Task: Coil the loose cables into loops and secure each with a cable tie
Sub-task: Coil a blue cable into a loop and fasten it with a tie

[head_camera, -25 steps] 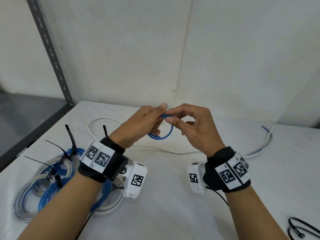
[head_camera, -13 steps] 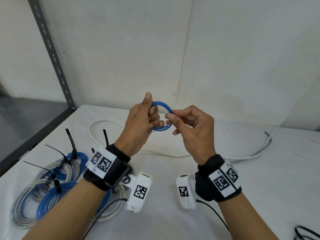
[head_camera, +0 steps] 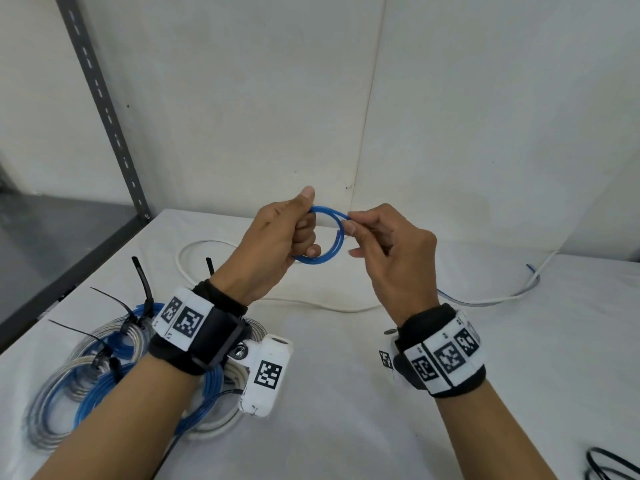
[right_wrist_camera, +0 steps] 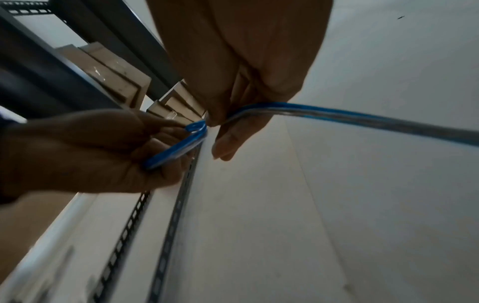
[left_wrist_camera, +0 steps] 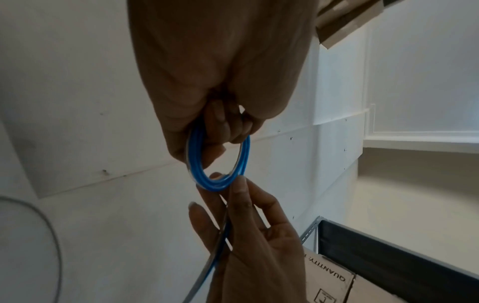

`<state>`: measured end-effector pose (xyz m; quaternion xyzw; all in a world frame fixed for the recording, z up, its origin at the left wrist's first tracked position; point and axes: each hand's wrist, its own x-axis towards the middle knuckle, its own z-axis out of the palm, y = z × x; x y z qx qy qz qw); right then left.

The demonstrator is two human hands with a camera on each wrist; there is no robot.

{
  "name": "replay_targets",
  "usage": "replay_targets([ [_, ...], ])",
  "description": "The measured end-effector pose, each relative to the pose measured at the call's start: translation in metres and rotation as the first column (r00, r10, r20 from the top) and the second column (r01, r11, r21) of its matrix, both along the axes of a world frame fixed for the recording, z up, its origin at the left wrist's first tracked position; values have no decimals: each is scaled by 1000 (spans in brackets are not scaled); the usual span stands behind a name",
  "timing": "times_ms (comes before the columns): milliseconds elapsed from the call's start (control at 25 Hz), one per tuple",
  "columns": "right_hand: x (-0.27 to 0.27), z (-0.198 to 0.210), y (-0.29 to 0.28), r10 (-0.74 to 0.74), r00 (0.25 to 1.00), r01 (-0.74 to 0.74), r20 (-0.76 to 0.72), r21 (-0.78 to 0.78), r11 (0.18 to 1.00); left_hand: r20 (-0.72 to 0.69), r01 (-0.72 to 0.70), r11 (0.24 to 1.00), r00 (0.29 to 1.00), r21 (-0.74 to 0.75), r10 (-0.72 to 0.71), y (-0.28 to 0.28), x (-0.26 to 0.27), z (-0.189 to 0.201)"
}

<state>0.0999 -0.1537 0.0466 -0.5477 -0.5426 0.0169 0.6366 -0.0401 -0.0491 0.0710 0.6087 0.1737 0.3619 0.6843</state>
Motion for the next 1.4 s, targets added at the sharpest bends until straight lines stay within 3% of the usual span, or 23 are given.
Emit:
replay_targets([
  [160,-16,6,1,160,975,-160,-156,13,987,146,-20,992,989,-126,38,-6,-1,7],
  [280,-16,7,1,159,955,-158,-249,23,987,173,-16,983,984,-185,49,-10,3,3],
  [360,-8,8,-1,139,961,-144,-241,-4,990,65,1,987,998,-158,9,-6,2,0],
  [480,3,9,-6,122,991,-128,-49,-161,979,-240,38,999,970,34,-29,-3,-2,-1],
  [560,1,8,-5,133,990,-119,42,-233,965,-322,47,987,947,154,5,-6,-2,-4],
  [680,0,8,-4,99,995,-99,-8,-193,976,-232,16,980,972,196,30,-9,-1,-4],
  [840,-5,9,-2,107,978,-121,-177,-73,990,-23,-69,996,997,-65,68,-8,2,0],
  [960,-16,7,1,145,958,-157,-249,-28,987,100,-106,982,987,-159,123,-12,6,0],
  [1120,-13,9,-1,110,977,-121,-182,-46,992,141,-93,968,982,-231,128,-14,9,-3],
  [1240,-1,14,-6,83,990,-95,-111,-109,990,-38,-66,995,997,-79,63,-11,7,-6],
  [1400,7,19,-12,107,994,-110,-27,-202,973,-181,31,944,983,330,31,-11,0,-9],
])
